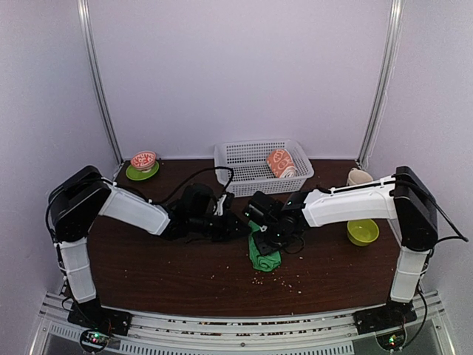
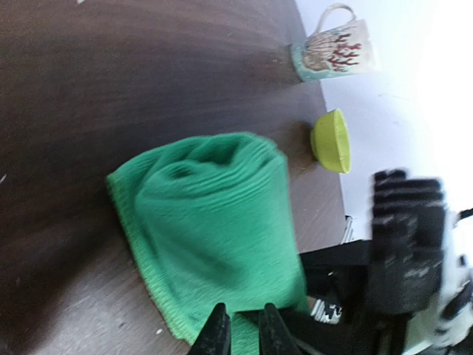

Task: Roll the towels
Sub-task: Roll the towel at the center of the board.

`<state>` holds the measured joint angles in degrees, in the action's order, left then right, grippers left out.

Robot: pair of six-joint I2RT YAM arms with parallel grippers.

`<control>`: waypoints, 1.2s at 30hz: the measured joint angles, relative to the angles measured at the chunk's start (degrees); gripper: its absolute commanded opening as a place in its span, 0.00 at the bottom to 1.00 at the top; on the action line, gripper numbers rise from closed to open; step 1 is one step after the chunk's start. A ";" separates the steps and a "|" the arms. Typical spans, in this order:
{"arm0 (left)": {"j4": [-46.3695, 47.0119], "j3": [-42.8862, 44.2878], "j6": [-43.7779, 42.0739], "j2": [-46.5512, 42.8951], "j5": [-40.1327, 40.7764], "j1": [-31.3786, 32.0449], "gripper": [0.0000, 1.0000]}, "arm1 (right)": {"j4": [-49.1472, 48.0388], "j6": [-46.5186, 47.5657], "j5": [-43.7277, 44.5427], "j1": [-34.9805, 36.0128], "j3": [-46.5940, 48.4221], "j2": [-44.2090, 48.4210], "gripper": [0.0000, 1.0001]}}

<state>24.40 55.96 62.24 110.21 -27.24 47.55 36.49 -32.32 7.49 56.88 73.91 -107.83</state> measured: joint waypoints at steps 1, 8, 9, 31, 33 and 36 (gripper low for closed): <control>0.44 0.57 0.00 0.26 -0.26 0.00 0.16 | 0.00 0.02 0.07 0.02 0.00 -0.02 0.33; 1.29 8.48 -0.39 5.62 -4.20 0.00 0.16 | 0.02 -0.13 0.39 -0.02 0.04 -0.09 0.38; 1.55 9.22 -0.26 6.75 -4.90 0.00 0.16 | -0.02 0.00 0.31 -0.04 0.04 -0.09 0.40; 8.09 10.73 3.65 13.88 -8.17 -1.38 0.16 | -13.97 -4.17 -11.58 -6.73 -18.45 18.95 0.79; 8.17 10.58 3.67 13.88 -8.13 -1.38 0.16 | -17.22 -5.55 -14.40 -8.35 -20.20 18.93 0.82; 8.59 9.88 3.65 13.88 -7.91 -1.40 0.16 | -21.38 -7.17 -18.10 -9.60 -20.81 17.22 0.85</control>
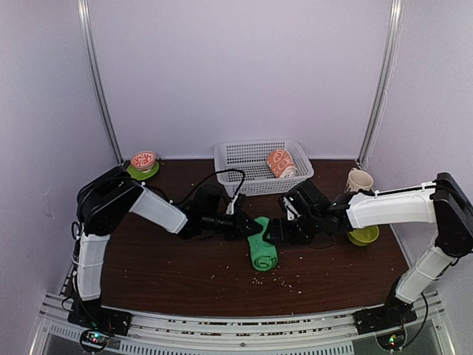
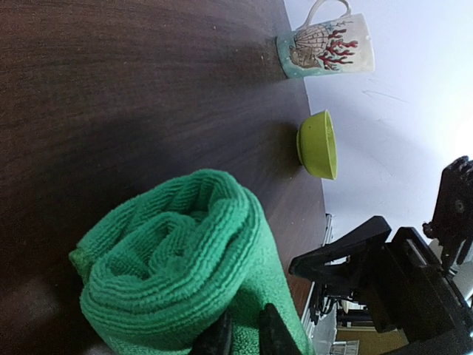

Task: Roll the towels
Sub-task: Roll the towel at the center of the board, then pick up the towel from the center of the board.

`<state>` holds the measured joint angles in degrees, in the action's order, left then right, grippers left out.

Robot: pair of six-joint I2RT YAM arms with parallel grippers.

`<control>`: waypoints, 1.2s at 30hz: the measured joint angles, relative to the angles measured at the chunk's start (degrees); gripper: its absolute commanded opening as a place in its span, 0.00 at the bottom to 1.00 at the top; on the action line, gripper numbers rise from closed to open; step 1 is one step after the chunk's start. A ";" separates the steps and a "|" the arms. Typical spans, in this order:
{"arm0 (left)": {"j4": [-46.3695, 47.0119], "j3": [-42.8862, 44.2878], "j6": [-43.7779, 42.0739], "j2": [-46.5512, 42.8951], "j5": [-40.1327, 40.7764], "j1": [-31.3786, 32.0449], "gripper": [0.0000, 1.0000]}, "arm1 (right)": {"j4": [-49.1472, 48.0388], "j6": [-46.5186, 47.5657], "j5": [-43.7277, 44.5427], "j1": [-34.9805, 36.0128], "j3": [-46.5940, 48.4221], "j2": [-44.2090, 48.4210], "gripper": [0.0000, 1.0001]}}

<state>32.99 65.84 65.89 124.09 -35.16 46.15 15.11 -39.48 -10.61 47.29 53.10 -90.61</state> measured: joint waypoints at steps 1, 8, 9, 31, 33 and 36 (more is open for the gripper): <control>0.17 -0.33 0.00 0.00 0.09 -0.07 0.16 | -1.36 -0.63 -1.03 -0.09 0.00 -0.68 0.86; 1.62 -1.81 0.00 0.00 0.20 -0.57 0.15 | -5.40 -1.86 -5.75 -0.39 1.05 -5.16 0.90; 1.77 -1.88 0.00 0.00 0.20 -0.57 0.15 | -5.44 -1.81 -6.23 -0.39 1.73 -6.23 0.88; 1.53 -2.14 -0.87 -0.31 0.42 -0.57 0.15 | 2.29 -1.09 -4.39 1.51 10.23 -15.96 0.34; 1.22 -2.71 -0.92 -0.94 0.61 -0.57 0.15 | 2.49 -1.31 -3.63 1.79 10.45 -16.04 0.23; -0.20 -4.04 -1.09 -2.75 1.25 -0.61 0.16 | 3.08 -1.49 -2.25 2.25 10.95 -16.00 0.06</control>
<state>32.80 61.80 64.79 121.34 -33.91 45.54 18.20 -40.97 -12.86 49.54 64.05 -106.61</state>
